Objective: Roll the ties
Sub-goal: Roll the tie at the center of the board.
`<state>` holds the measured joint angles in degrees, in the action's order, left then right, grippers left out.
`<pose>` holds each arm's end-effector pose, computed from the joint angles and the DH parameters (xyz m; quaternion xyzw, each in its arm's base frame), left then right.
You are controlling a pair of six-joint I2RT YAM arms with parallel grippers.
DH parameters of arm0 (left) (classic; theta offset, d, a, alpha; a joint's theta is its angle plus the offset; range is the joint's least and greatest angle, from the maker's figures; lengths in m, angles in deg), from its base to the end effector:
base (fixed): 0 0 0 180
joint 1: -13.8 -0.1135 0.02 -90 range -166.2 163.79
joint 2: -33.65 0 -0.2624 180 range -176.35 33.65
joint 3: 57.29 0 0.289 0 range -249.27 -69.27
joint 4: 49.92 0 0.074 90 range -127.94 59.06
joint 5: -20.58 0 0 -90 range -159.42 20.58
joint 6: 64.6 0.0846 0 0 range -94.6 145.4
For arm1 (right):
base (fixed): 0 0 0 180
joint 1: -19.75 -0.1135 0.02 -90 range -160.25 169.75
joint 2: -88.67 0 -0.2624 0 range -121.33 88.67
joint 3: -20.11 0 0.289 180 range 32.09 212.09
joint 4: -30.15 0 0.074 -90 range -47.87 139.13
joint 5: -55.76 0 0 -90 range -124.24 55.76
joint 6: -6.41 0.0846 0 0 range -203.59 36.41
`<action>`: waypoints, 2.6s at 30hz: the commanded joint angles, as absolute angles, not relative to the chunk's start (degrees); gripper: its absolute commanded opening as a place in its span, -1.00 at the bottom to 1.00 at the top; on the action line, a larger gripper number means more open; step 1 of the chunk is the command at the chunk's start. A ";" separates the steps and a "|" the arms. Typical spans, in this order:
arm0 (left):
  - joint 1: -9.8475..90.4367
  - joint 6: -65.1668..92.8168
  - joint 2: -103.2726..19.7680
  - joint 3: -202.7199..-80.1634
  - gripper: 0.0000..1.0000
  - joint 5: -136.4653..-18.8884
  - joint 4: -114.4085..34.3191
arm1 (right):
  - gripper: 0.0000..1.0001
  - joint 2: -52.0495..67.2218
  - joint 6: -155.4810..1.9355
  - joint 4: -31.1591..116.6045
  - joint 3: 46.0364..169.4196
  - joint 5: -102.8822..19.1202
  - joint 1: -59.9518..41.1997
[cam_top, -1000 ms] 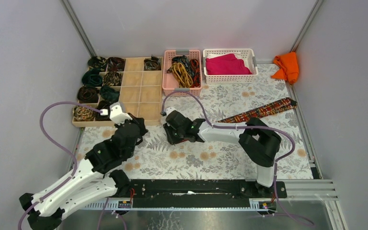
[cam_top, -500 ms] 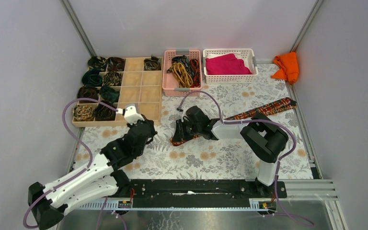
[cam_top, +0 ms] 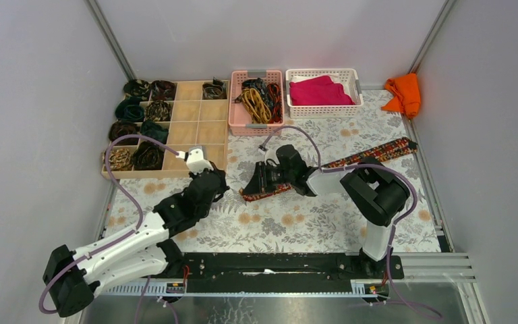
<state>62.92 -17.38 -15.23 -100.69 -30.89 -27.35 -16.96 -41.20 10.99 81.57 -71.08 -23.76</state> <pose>0.2092 -0.1612 0.2177 -0.1248 0.8175 -0.1525 0.5411 0.2743 0.3304 0.1049 -0.1776 0.7985 0.5424 0.1915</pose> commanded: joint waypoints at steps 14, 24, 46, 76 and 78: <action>63.86 -14.85 -22.66 -100.69 -1.00 -34.05 -37.11 | -0.58 -16.10 -41.92 11.48 77.12 -70.87 -19.67; 64.74 -14.28 -28.05 -101.35 -1.00 -35.02 -40.35 | -0.58 -13.44 -51.40 25.79 79.51 -59.67 -19.45; 64.85 -13.70 -37.66 -103.50 -1.00 -35.12 -42.28 | -0.06 -10.27 -55.09 35.97 84.74 -54.02 -19.89; 59.53 -12.43 -52.80 -111.57 -1.00 -38.80 -40.21 | -0.81 -8.88 -58.80 42.66 89.10 -48.08 -22.74; 58.19 -11.57 -54.29 -112.99 -1.00 -39.60 -40.46 | -0.79 -6.66 -58.34 40.93 87.82 -47.89 -23.07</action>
